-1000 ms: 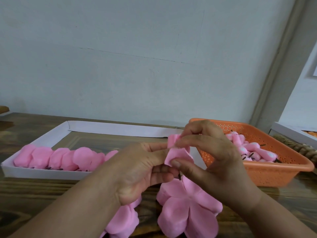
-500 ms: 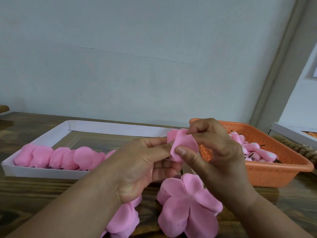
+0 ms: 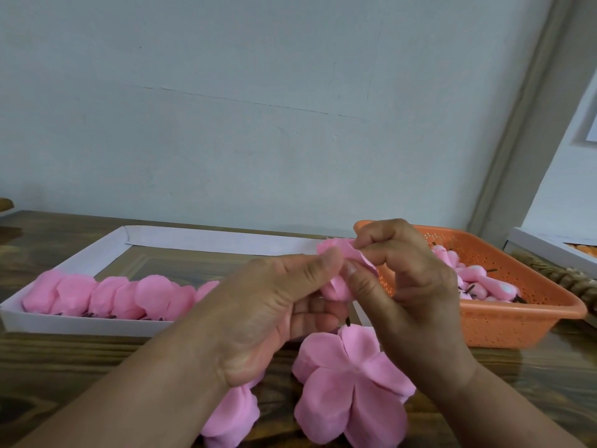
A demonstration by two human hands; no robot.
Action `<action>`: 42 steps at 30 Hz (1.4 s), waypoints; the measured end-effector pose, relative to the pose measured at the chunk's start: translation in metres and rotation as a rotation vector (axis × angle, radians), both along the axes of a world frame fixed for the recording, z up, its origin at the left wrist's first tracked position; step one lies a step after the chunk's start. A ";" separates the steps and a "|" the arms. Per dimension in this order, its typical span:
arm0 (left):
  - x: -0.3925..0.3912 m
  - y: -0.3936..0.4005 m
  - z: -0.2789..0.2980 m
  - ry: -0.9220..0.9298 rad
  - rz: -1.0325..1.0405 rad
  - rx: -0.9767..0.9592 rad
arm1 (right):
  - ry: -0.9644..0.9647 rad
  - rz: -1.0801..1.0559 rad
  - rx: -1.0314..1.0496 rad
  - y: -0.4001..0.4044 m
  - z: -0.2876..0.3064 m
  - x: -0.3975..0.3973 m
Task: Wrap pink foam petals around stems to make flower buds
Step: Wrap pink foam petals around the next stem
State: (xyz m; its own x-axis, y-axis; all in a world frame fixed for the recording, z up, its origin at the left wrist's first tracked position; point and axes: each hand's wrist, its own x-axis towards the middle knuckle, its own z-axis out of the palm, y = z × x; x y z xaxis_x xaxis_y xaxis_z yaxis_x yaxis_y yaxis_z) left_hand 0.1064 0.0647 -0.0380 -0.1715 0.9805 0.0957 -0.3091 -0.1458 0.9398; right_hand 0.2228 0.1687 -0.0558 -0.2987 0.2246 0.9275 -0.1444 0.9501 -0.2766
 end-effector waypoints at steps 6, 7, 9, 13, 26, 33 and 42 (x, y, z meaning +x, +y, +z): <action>0.000 0.003 -0.004 0.016 0.048 -0.009 | -0.027 0.032 -0.058 -0.002 0.000 -0.001; -0.001 0.003 -0.004 0.002 0.055 -0.014 | -0.036 0.036 -0.082 -0.002 0.001 0.000; -0.002 0.003 -0.003 -0.013 0.068 -0.018 | -0.049 0.029 -0.104 -0.003 0.002 0.001; -0.003 0.004 -0.004 -0.023 0.078 -0.024 | -0.035 -0.025 -0.143 -0.004 0.003 0.001; -0.002 0.003 -0.003 -0.023 0.079 -0.014 | -0.041 -0.048 -0.286 -0.007 0.005 0.003; -0.001 0.003 -0.003 0.028 0.106 0.013 | -0.087 0.059 -0.511 -0.012 0.009 0.002; 0.000 0.006 -0.004 0.058 0.159 0.012 | -0.116 0.101 -0.539 -0.012 0.013 0.003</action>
